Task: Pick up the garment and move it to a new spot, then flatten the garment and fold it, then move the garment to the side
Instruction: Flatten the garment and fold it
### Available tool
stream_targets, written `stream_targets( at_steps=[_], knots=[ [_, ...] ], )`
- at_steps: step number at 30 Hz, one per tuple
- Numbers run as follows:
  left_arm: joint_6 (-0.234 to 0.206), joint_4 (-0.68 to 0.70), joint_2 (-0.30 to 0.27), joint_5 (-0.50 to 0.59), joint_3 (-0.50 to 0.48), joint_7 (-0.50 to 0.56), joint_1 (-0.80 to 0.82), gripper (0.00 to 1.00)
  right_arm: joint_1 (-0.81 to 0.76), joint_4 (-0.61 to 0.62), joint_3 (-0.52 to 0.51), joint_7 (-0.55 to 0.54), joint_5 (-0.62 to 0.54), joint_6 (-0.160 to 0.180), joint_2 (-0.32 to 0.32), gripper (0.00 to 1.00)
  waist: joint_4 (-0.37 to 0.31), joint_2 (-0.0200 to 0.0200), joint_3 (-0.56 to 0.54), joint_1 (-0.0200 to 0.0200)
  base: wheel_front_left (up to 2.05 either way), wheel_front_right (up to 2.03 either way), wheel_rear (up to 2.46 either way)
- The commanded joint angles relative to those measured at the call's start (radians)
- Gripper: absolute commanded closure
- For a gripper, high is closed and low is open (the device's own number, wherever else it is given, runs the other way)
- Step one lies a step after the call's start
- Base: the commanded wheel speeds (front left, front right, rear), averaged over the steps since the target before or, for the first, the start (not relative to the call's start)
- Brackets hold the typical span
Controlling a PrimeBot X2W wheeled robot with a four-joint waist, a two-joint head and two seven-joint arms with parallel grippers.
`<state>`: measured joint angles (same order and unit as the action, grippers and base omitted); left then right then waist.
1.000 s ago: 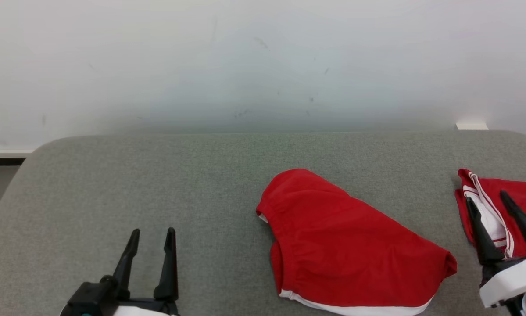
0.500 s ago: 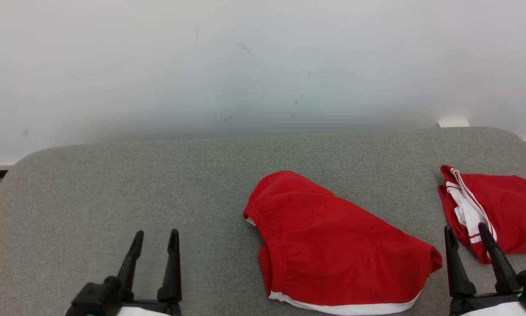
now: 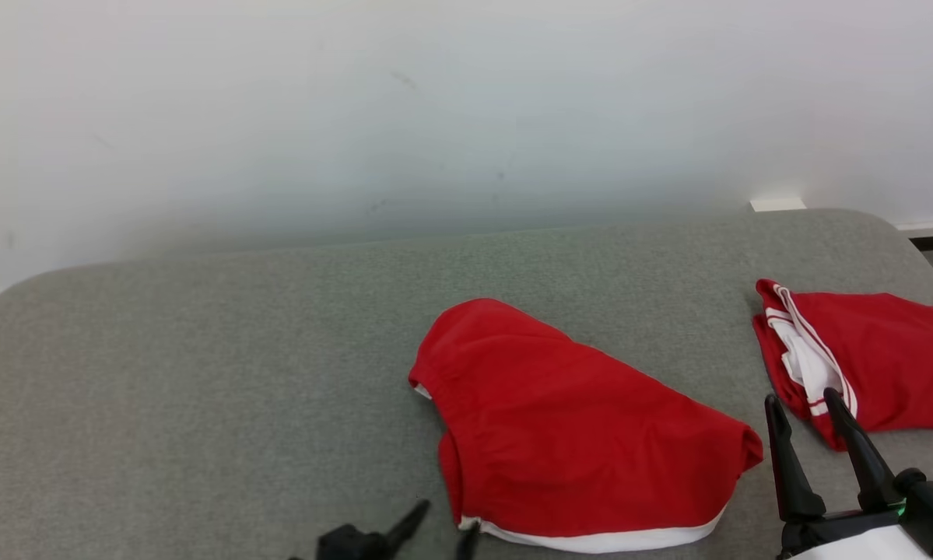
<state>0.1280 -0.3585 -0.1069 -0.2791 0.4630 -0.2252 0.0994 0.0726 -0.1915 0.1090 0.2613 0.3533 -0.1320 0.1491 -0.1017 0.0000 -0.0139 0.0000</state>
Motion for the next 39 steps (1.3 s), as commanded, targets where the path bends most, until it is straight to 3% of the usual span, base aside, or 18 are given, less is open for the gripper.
stream_targets(
  at_steps=[1, 6, 12, 13, 14, 15, 27, 34, 39],
  knots=[
    [0.002, -0.031, -0.021, -0.038, 0.061, 0.011, 0.034, 0.0, 0.016, -0.004, 0.002, 0.004, 0.007, 0.003, 0.007, 0.0, -0.016, 0.0, 0.009, 0.0, 0.0, 0.0, 0.0],
    [0.001, -0.145, -0.044, -0.121, 0.166, 0.027, 0.116, 0.0, 0.036, -0.004, 0.005, 0.004, 0.006, 0.003, -0.002, 0.0, -0.049, 0.0, 0.025, 0.0, 0.0, 0.0, 0.0],
    [0.001, -0.295, -0.04, -0.144, 0.204, 0.013, 0.198, 0.0, 0.05, -0.005, 0.013, 0.004, 0.008, 0.003, -0.011, 0.0, -0.086, 0.0, 0.044, 0.0, 0.0, 0.0, 0.0],
    [0.001, -0.307, -0.035, -0.151, 0.207, 0.005, 0.209, 0.24, 0.051, -0.005, 0.011, 0.004, 0.008, 0.003, -0.012, 0.0, -0.089, 0.0, 0.045, 0.0, 0.0, 0.0, 0.0],
    [0.001, -0.314, -0.032, -0.154, 0.211, -0.002, 0.216, 0.72, 0.05, -0.003, 0.008, 0.004, 0.007, 0.003, -0.013, 0.0, -0.091, 0.0, 0.047, 0.0, 0.0, 0.0, 0.0],
    [0.001, -0.317, -0.032, -0.155, 0.215, -0.011, 0.222, 1.0, 0.048, -0.002, 0.006, 0.004, 0.007, 0.003, -0.014, 0.0, -0.092, 0.0, 0.048, 0.0, 0.0, 0.0, 0.0],
    [-0.011, -0.235, -0.122, -0.224, 0.173, -0.036, 0.176, 1.0, 0.008, 0.002, -0.041, 0.004, -0.002, 0.003, -0.001, 0.0, -0.037, 0.0, 0.037, 0.0, 0.0, 0.0, 0.0],
    [-0.083, -0.188, -0.177, -0.272, 0.115, -0.008, 0.108, 1.0, -0.01, -0.017, -0.045, 0.004, -0.001, 0.003, 0.017, 0.0, 0.013, 0.0, 0.016, 0.0, 0.0, 0.0, 0.0],
    [-0.139, -0.193, -0.186, -0.295, 0.086, 0.024, 0.075, 1.0, -0.014, -0.039, -0.048, 0.003, -0.002, 0.003, 0.031, 0.0, 0.033, 0.0, 0.011, 0.0, 0.0, 0.0, 0.0]
  ],
)
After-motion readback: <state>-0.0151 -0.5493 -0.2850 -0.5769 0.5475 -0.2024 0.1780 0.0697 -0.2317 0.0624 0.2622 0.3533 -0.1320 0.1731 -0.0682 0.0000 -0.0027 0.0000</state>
